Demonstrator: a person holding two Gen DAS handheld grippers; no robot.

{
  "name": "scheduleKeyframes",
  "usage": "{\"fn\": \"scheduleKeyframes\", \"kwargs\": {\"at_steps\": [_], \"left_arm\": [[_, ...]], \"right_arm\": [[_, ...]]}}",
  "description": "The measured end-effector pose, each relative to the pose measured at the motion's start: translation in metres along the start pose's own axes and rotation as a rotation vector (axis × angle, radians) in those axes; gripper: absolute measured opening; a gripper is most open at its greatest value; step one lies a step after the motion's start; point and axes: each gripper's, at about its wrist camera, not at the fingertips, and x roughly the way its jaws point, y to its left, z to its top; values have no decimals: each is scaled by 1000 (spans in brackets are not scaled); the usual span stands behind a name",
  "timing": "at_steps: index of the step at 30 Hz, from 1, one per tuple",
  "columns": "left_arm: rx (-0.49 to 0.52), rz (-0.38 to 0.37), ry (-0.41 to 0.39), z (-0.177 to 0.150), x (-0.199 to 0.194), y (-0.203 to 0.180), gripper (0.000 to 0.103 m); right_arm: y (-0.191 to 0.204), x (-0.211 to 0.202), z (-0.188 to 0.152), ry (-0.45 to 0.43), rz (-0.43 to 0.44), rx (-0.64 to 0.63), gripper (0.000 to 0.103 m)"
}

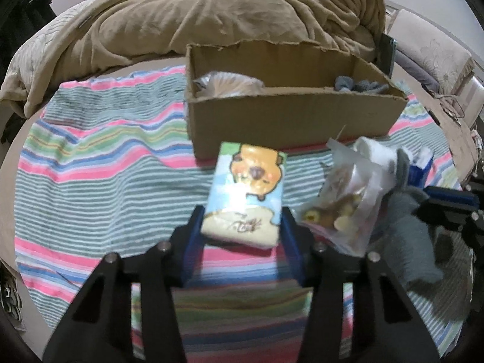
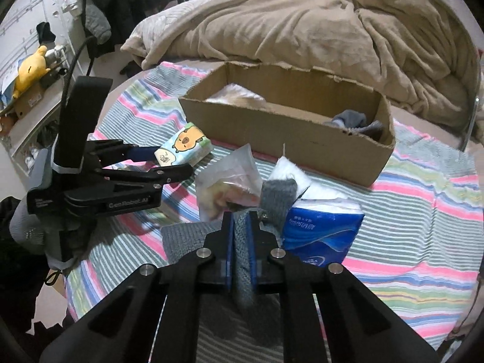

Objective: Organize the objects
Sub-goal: 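Grasp the cartoon tissue pack with left tool while right tool grasps grey sock, then carry tissue pack and grey sock into the box and release both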

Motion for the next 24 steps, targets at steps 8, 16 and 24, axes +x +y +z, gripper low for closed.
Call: {"fn": "scheduleKeyframes", "kwargs": {"at_steps": [8,16,24], "left_arm": [[-15,-40,-28,-6,-18,-3,47],[-28,-50,-85,0,-45,0,47],[-5,-55,-143,17,-68,-5,47]], "right_arm": [[1,-26,13,-65,-22,-11,8],[-5,-52,31,-137,-55,-12,8],[-10,-67,58,-202,-83,-33,8]]}}
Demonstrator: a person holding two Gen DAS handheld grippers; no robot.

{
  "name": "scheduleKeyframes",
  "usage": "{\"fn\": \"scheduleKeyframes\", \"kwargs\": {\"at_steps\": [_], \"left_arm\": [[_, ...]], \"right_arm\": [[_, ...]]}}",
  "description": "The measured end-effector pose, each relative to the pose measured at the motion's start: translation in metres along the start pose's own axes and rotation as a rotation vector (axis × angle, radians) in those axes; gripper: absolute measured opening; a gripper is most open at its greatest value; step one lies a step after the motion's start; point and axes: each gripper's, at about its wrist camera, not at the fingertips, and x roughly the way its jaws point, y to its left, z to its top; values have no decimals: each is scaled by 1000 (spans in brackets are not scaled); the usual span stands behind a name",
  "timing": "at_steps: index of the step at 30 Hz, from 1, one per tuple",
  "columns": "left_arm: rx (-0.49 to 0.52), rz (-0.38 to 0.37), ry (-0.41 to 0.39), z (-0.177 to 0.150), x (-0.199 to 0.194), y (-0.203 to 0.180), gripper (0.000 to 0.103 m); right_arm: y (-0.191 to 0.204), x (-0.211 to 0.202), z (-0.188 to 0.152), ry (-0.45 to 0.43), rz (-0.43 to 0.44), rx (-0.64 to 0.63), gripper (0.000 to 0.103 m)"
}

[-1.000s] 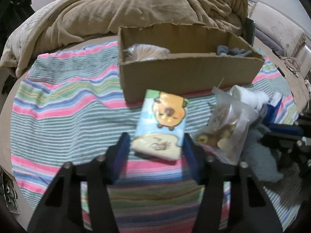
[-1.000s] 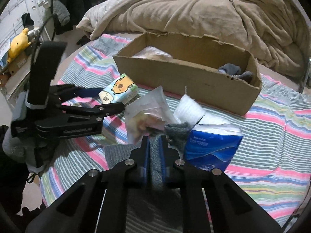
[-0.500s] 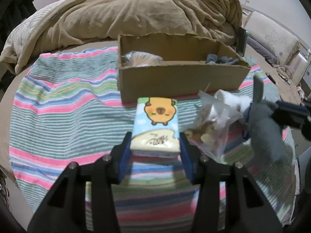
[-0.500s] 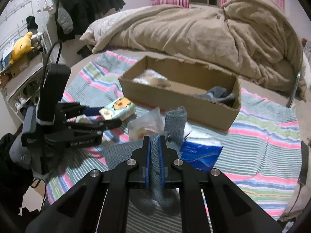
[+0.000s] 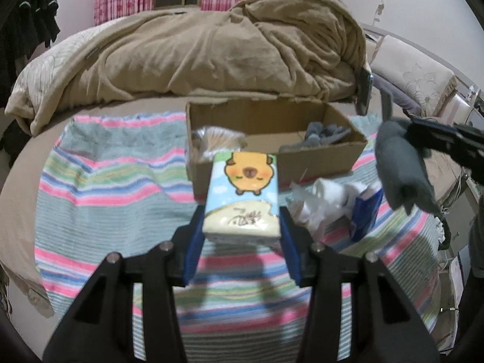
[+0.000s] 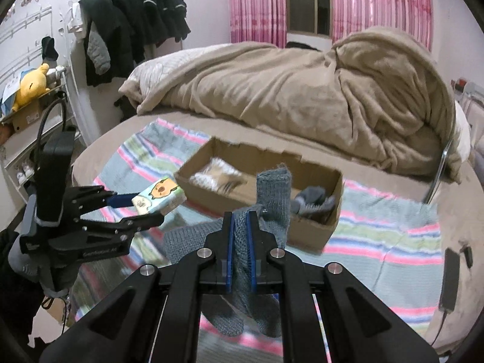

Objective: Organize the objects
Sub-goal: 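Carry tissue pack and grey sock into the box and release both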

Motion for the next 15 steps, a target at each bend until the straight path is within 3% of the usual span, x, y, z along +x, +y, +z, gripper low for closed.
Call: {"fn": "scheduleKeyframes", "kwargs": {"at_steps": [15], "left_arm": [[31,-3,-90,62,-8,8,47]], "right_arm": [[-21,24,67,-74,-61,-50,8]]}}
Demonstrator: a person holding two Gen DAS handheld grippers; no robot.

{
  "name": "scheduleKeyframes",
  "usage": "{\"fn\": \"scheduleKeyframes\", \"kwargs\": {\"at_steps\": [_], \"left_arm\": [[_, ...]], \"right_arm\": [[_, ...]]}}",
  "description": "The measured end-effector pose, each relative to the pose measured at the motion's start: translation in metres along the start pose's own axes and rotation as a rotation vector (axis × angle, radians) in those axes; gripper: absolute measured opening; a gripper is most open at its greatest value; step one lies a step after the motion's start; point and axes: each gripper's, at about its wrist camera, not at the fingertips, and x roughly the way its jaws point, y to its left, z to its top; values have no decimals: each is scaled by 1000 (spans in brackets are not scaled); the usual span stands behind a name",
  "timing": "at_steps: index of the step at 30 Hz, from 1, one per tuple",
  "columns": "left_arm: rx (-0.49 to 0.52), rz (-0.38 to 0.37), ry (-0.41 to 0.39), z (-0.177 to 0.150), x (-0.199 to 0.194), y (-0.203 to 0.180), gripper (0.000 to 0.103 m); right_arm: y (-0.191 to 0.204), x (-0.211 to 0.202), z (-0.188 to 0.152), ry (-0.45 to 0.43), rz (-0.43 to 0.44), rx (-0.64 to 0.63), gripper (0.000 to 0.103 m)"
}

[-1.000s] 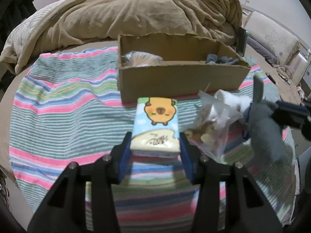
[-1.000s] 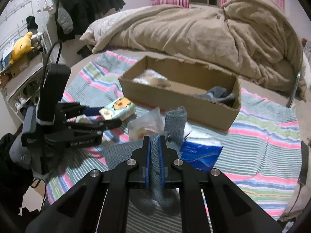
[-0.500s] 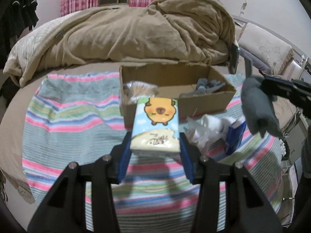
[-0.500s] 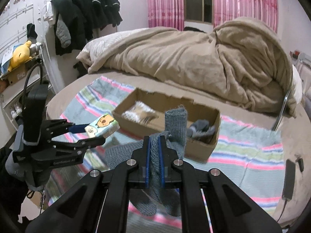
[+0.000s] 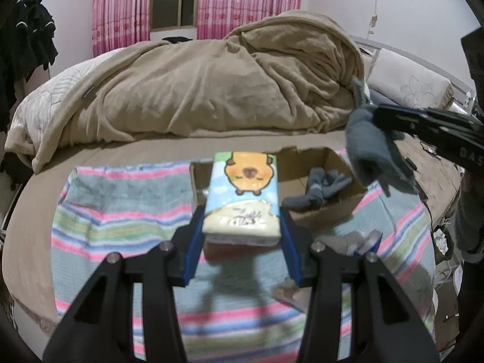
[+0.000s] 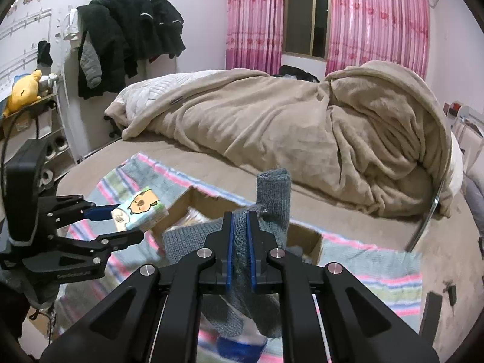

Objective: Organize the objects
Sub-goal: 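Carry tissue pack and grey sock into the box and release both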

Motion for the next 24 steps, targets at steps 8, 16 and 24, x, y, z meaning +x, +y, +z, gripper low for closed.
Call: {"fn": "scheduleKeyframes", "kwargs": {"at_steps": [8,16,24], "left_arm": [[-34,-84,13,13,36,8,47],[-46,-95,64,15,80,7,47],[-38,-137,148,8,117,-2,47]], "right_arm": [[-5,50,3,49,-10,-12,8],[-14,105,-12,122,-6,5,8],[-24,148,-33,201,21,48,8]]}}
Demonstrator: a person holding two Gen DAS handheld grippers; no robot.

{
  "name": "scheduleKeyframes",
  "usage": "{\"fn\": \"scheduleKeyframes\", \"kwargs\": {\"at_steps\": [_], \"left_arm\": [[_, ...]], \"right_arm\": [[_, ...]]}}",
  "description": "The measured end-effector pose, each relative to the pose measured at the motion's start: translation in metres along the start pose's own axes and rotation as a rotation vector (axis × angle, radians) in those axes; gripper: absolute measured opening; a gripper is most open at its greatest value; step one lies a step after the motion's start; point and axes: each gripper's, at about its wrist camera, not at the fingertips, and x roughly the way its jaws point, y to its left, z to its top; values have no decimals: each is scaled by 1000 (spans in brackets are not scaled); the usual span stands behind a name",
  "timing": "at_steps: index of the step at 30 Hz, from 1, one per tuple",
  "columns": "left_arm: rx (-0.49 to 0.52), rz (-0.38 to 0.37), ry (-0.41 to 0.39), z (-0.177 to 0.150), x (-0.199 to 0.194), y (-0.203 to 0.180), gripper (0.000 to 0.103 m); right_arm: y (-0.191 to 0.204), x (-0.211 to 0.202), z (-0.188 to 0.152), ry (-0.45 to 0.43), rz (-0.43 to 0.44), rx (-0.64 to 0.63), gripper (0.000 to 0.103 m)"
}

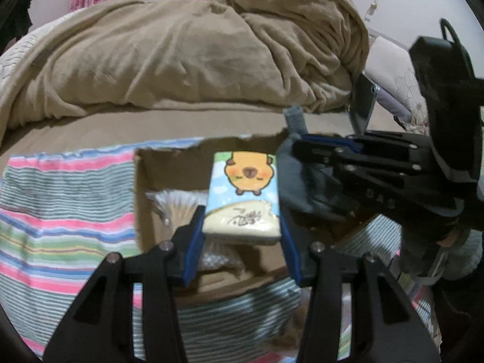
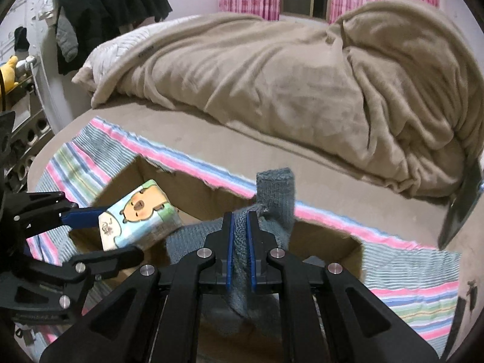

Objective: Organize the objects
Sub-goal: 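Carry tissue pack and grey sock into the box and release both, then grasp the clear snack bag with left tool while right tool grasps blue tissue pack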

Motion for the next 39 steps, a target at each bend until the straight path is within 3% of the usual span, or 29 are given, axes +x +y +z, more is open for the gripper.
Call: {"fn": "scheduleKeyframes", "kwargs": {"at_steps": [9,11,16,23,24,26,27,39], "left_arm": [[17,33,52,-3,16,-6,50],[11,39,52,-4,13,-7,56],[11,54,22,-5,-2,-12,59],[28,81,-36,-7,-42,-25,59],[22,89,-50,-8,-49,-26,60],[-5,104,-81,-12,-63,-27,74],[-19,107,-96,-14,-69,-26,76],[-29,121,-192,-48,-145,-52,84]], "right_arm": [[-13,15,-4,42,36,51,10],[-14,10,-4,33,36,57,11],[-17,-14,-3,-26,29,74,48],[-14,-53,-7,-66,7,81,60],[-13,-60,-8,-73,13,81,67],[-10,-74,-12,-92,19,85,79],[-7,-82,-15,-107,13,88,85],[16,-163,-36,-179,-1,102,87]]}}
